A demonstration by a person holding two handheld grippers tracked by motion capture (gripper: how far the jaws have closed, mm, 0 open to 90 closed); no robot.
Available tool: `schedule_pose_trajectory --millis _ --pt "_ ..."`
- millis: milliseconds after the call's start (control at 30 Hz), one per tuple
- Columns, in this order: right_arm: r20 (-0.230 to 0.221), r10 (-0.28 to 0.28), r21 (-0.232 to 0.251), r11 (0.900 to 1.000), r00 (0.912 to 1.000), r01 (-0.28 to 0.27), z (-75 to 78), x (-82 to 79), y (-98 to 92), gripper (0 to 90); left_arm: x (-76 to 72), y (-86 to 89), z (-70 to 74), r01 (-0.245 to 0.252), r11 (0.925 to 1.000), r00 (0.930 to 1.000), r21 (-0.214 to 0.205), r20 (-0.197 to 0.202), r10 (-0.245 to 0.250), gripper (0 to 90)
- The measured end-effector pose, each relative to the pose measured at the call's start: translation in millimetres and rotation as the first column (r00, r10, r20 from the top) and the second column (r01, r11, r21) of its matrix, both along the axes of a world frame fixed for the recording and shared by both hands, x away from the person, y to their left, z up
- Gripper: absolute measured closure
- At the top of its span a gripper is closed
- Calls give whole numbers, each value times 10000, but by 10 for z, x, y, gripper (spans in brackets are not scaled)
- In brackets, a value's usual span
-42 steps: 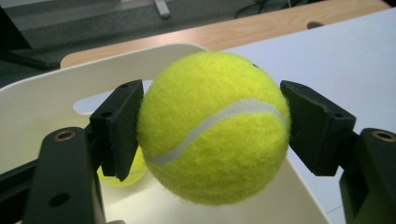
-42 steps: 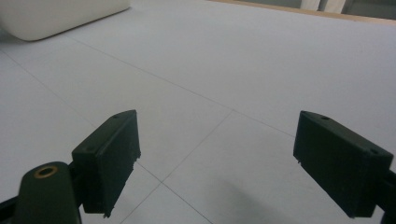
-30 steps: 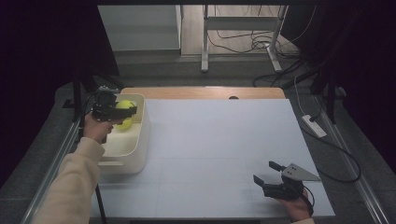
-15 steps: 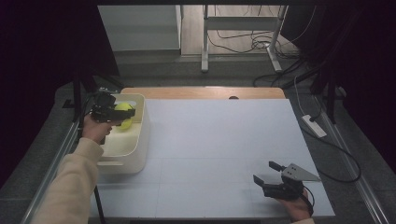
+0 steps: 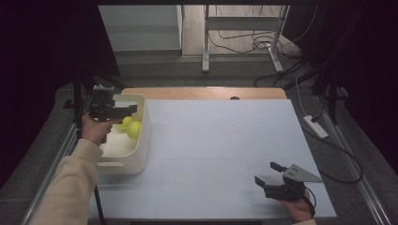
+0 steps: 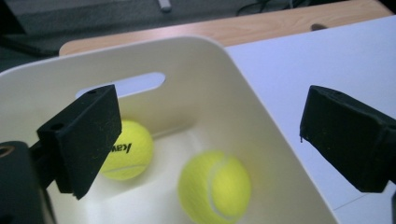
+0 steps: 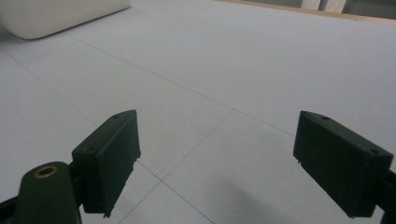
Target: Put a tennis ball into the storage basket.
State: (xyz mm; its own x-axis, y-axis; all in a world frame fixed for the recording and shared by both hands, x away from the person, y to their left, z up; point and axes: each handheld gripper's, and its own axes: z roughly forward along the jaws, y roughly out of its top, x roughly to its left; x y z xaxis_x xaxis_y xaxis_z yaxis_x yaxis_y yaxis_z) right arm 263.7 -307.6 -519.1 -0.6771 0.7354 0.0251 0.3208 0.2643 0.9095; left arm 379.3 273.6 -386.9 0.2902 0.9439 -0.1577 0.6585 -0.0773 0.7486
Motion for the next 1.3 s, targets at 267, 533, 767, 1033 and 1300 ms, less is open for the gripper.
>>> schedule_pose_trajectory --millis 267,533,767,1033,1300 --pt "6 -18 9 10000 10000 18 1 1 -2 144 -119 -12 60 534 9978 9969 -385 602 -511 48" --pt "-39 -20 97 10000 10000 21 4 12 -19 144 -230 -79 82 1198 9915 9892 -512 914 -1148 54" --pt "-73 44 184 9998 10000 -42 -4 38 -20 143 -378 -179 93 1857 9803 9758 -675 1297 -1759 59" --pt "-126 19 232 9997 9999 -16 -9 53 -24 143 -505 -291 116 2436 9665 9593 -806 1669 -2279 63" --pt "-94 12 376 9993 10000 -8 4 32 -40 143 -660 -408 124 2803 9556 9451 -910 2005 -2582 67"
